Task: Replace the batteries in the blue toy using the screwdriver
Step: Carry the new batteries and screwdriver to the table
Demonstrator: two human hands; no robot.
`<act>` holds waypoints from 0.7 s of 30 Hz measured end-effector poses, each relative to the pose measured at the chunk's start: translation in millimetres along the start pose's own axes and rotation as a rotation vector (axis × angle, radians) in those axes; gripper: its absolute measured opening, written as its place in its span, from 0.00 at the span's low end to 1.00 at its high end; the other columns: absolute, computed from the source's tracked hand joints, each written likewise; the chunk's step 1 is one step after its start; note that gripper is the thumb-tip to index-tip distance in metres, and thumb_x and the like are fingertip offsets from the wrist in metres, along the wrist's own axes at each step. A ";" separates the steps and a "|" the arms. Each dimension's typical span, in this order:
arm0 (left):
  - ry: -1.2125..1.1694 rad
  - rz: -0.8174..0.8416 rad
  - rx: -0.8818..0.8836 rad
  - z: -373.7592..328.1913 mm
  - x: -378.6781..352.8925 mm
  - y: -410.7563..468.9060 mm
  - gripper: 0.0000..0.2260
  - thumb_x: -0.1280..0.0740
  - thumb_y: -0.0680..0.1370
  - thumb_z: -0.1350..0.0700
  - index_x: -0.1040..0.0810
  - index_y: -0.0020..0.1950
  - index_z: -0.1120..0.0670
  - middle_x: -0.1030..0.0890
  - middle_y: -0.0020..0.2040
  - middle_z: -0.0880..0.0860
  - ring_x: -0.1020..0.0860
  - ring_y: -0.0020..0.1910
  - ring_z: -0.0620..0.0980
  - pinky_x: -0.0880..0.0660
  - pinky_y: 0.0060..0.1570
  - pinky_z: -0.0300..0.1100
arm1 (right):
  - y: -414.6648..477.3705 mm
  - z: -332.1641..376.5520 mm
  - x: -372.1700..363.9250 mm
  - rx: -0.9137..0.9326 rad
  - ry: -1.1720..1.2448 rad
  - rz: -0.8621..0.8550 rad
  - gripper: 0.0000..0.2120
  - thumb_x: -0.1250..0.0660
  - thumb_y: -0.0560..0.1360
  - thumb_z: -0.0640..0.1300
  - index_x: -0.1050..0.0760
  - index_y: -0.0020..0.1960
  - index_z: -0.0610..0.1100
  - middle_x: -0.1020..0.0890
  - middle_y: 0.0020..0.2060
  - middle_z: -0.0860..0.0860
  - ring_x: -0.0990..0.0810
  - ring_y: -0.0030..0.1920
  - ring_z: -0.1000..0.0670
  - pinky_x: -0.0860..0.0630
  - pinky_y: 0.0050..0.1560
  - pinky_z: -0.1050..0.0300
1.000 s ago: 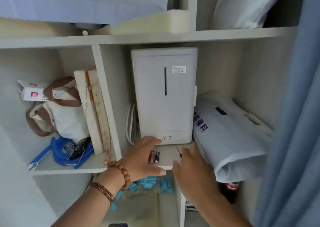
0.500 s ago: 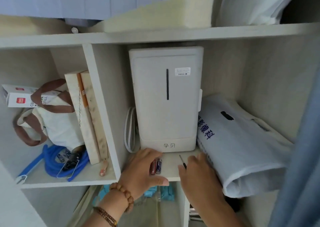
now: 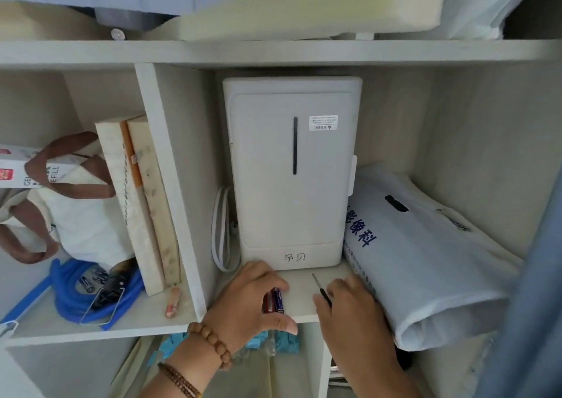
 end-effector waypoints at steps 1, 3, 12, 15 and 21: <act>-0.004 0.005 0.001 -0.3 0.3 -0.2 0.32 0.32 0.59 0.25 0.22 0.57 0.41 0.31 0.53 0.38 0.31 0.56 0.38 0.29 0.61 0.37 | 0.9 0.9 -1.8 0.000 -0.011 0.000 0.14 0.19 0.68 0.47 0.22 0.33 0.44 0.22 0.33 0.48 0.20 0.30 0.47 0.22 0.30 0.54; -0.018 0.006 0.000 -0.9 1.3 -0.1 0.30 0.30 0.59 0.27 0.22 0.56 0.41 0.30 0.53 0.38 0.30 0.56 0.37 0.29 0.60 0.35 | 3.9 1.9 -3.6 0.024 -0.024 -0.028 0.18 0.14 0.61 0.44 0.24 0.27 0.45 0.24 0.28 0.49 0.23 0.25 0.49 0.25 0.24 0.56; -0.044 -0.039 0.010 -0.2 3.7 -1.5 0.30 0.29 0.58 0.26 0.22 0.53 0.40 0.29 0.51 0.39 0.30 0.54 0.37 0.30 0.56 0.34 | 3.8 3.0 -4.9 0.023 0.002 -0.084 0.20 0.14 0.59 0.41 0.27 0.26 0.46 0.25 0.28 0.51 0.34 0.22 0.54 0.50 0.25 0.71; -0.041 -0.063 0.007 -1.2 5.4 -3.6 0.31 0.30 0.58 0.25 0.21 0.54 0.41 0.28 0.51 0.40 0.29 0.54 0.38 0.29 0.56 0.34 | -2.0 0.8 -3.9 0.019 0.047 -0.073 0.17 0.17 0.65 0.42 0.25 0.29 0.45 0.24 0.31 0.51 0.28 0.24 0.51 0.41 0.25 0.68; -0.016 -0.085 -0.009 -13.1 10.9 -10.2 0.33 0.31 0.57 0.24 0.21 0.55 0.41 0.29 0.50 0.39 0.29 0.54 0.38 0.29 0.56 0.34 | -10.4 6.1 7.2 0.015 0.158 -0.123 0.14 0.19 0.68 0.42 0.24 0.33 0.46 0.24 0.32 0.53 0.23 0.27 0.50 0.30 0.27 0.57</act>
Point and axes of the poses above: each hand's wrist, its own y-axis towards the middle knuckle, its own x-axis out of the back of the hand, z = x × y, the point moved 4 cm from there along y, towards the middle knuckle
